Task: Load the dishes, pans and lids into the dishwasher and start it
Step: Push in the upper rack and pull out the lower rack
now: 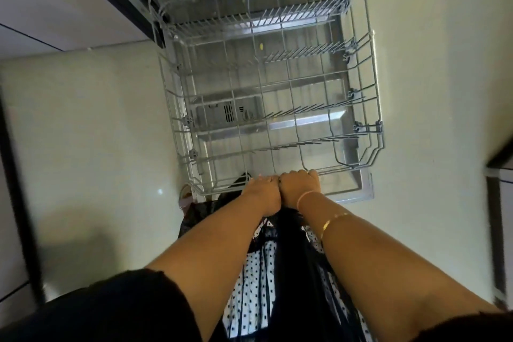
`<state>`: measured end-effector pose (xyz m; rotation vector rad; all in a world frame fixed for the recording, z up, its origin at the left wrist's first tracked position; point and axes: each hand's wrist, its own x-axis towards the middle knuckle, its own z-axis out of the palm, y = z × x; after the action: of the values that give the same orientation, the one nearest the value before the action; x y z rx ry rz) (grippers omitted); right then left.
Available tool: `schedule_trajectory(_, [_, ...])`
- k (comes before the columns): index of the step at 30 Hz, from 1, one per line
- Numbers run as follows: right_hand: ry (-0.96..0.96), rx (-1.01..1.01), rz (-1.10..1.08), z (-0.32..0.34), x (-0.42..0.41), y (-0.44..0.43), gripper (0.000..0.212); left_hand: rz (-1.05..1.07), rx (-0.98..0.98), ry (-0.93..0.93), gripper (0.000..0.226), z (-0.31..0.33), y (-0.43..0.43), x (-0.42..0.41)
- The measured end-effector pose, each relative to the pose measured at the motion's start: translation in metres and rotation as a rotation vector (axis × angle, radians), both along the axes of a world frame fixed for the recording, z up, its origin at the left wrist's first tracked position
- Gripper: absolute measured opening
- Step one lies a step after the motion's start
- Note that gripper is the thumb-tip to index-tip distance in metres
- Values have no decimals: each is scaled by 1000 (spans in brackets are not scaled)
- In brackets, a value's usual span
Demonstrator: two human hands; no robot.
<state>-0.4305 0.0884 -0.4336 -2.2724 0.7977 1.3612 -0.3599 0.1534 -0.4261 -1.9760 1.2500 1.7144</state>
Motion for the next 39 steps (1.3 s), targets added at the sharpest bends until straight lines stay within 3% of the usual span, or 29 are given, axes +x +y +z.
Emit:
schedule_trajectory(3, [63,11,86,11,16,-9,42,-66,-1,-70,63,12,-7,6])
schedule_trajectory(13, [-144,-128,86,146,73,-4,50,-16,-131,-354,71,139,1,56])
schedule_trajectory(19, [-389,-254,106,267,145,-7,46,260,-298,-518,60,245,14,120])
schedule_trajectory(22, [-508,-299,93,312,181,5,66,362,-414,-597,61,282,28,162])
schedule_trajectory(25, [-583,-335,85,341,213,28,74,394,-510,-663,66,316,47,204])
schedule_trajectory(30, [-725,-430,56,377,265,61,61,347,-653,-743,67,366,72,265])
schedule_trajectory(33, [-785,-466,80,402,290,74,68,302,-662,-795,73,387,86,291])
schedule_trajectory(39, [-871,-508,213,448,322,87,74,428,-708,-847,77,425,109,314])
